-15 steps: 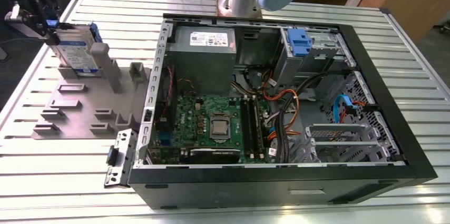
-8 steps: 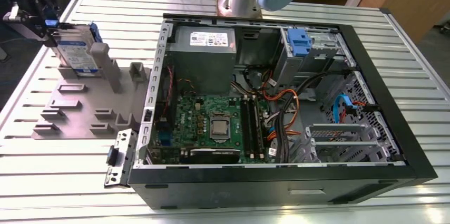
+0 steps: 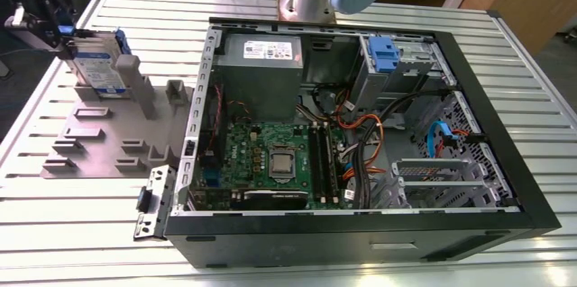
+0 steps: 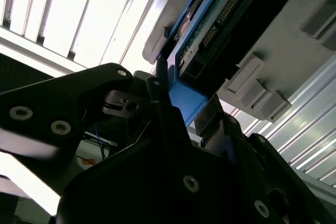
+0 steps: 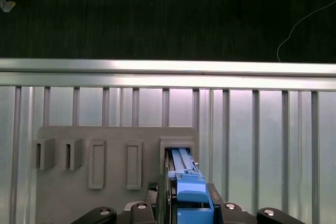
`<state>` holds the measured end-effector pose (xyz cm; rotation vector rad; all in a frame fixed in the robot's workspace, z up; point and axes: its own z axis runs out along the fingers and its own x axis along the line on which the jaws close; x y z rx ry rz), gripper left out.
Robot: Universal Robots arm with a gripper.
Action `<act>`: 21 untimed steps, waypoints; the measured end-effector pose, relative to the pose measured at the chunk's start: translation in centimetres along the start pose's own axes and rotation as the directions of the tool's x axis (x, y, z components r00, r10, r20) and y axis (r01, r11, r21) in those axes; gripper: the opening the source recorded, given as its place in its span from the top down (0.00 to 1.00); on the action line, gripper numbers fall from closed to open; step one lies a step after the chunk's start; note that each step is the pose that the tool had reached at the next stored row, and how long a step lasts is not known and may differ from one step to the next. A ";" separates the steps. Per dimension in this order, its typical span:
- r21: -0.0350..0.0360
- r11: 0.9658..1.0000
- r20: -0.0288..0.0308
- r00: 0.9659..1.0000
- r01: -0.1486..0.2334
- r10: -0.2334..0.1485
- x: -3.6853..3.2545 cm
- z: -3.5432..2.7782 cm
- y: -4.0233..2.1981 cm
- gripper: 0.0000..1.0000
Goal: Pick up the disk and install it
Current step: 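Pick up the disk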
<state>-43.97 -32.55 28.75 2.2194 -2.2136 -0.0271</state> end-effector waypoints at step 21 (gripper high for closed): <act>0.007 1.000 0.000 1.000 0.000 0.000 0.00 0.07 0.02 0.64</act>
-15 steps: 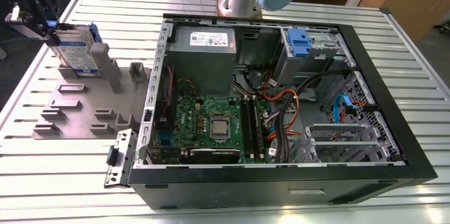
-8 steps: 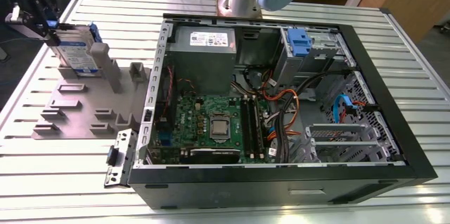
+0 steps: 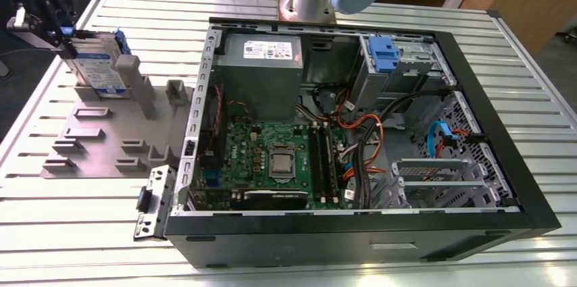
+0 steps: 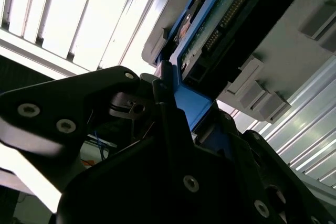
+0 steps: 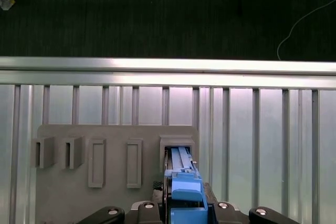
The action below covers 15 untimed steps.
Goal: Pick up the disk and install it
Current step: 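Pick up the disk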
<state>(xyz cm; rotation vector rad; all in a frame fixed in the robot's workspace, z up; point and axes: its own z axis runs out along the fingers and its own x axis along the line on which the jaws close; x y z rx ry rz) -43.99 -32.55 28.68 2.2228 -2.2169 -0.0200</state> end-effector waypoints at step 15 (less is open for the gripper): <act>0.000 1.000 -0.006 1.000 0.000 0.000 0.00 -0.45 0.01 0.64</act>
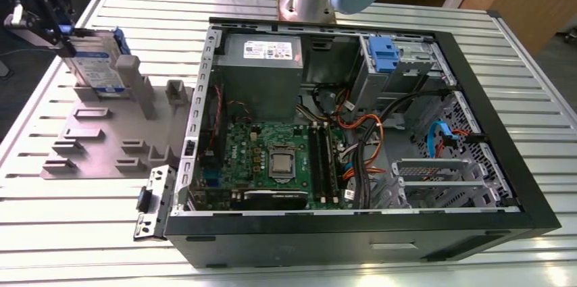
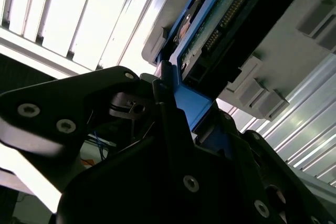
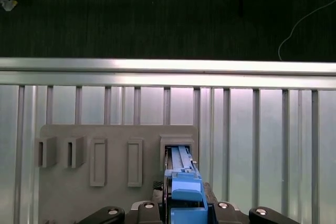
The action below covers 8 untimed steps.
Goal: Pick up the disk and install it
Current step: 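Pick up the disk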
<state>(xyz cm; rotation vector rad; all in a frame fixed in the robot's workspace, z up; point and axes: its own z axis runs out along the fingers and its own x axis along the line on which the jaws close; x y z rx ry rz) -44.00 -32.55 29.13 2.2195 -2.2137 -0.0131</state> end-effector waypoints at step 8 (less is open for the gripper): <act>0.000 1.000 -0.001 1.000 0.000 0.000 0.00 -0.25 0.00 0.64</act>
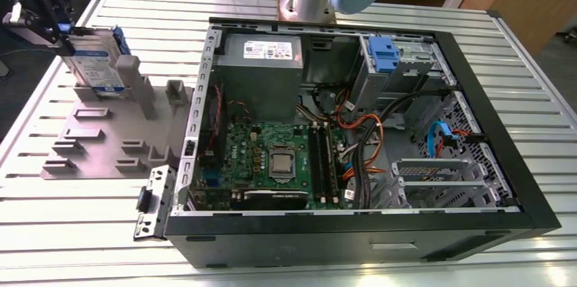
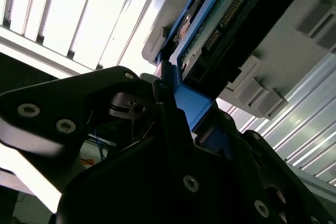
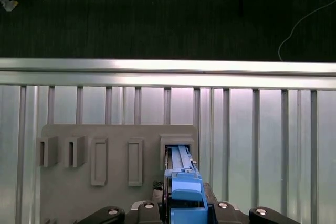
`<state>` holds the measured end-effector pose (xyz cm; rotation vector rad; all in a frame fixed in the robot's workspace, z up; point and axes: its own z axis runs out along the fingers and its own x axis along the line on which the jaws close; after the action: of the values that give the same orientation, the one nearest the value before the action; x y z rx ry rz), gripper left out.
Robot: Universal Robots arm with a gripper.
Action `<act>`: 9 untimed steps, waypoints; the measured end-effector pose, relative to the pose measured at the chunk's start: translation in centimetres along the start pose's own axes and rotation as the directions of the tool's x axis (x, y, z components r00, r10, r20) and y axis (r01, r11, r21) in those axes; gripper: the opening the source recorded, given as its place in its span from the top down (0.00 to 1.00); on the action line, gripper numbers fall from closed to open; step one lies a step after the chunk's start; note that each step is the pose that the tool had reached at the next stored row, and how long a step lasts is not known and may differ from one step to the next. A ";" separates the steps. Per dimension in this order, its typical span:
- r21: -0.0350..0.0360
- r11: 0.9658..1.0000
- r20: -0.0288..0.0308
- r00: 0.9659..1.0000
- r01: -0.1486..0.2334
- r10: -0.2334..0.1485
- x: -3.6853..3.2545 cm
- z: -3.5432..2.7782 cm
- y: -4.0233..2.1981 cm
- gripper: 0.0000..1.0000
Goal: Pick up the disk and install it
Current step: 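Pick up the disk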
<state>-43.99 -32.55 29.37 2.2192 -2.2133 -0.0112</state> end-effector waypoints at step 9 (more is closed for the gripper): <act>0.000 1.000 -0.001 1.000 0.000 0.000 0.00 -0.05 0.00 0.64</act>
<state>-43.99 -32.55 29.42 2.2188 -2.2130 -0.0108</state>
